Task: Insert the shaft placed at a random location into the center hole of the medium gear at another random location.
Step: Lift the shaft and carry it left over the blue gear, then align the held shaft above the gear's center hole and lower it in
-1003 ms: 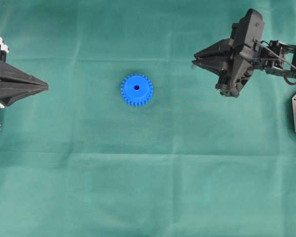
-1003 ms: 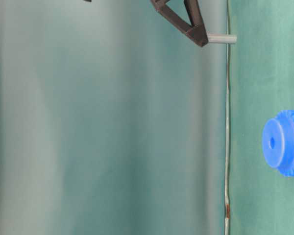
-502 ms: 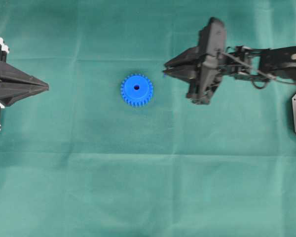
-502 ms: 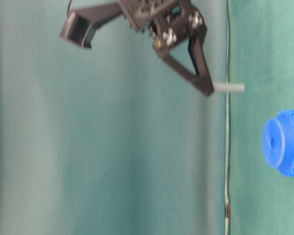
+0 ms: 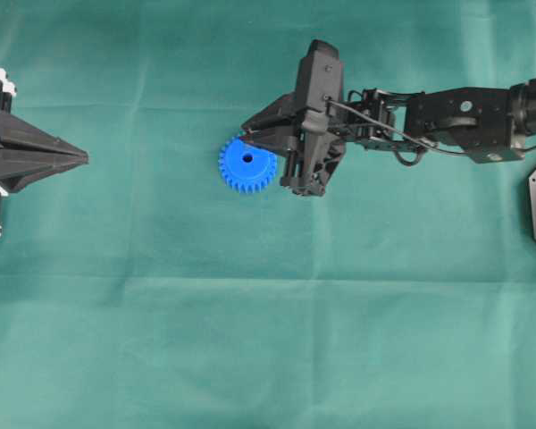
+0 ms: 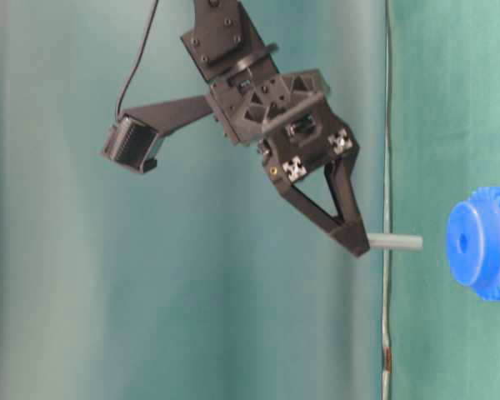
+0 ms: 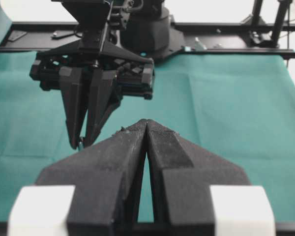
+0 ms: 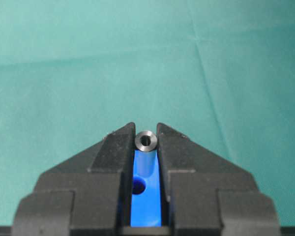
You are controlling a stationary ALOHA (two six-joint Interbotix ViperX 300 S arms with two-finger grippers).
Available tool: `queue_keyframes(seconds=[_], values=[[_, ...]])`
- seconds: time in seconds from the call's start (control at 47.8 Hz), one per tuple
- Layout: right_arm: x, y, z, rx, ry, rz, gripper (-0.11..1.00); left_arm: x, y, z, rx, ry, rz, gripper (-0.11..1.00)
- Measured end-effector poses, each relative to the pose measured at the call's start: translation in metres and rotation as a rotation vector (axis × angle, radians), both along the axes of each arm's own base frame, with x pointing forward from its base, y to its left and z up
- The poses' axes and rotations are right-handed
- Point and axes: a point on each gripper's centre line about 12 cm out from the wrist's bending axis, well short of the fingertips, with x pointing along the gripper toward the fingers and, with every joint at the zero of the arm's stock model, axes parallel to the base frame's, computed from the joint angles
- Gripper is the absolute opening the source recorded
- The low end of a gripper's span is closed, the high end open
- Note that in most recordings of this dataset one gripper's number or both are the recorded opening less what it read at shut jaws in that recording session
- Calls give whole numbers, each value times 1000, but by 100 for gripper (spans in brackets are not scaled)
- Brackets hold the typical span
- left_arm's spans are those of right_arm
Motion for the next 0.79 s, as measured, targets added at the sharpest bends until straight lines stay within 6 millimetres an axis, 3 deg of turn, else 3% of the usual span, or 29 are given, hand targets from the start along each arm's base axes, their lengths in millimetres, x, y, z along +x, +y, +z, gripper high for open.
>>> queue_keyframes(seconds=[0.355,0.794], values=[[2,0,-3,1,6,0,13,0,0,0,0,-2,0,0],[6,1,-25,7,45,3,13,0,0,0,0,-2,0,0]])
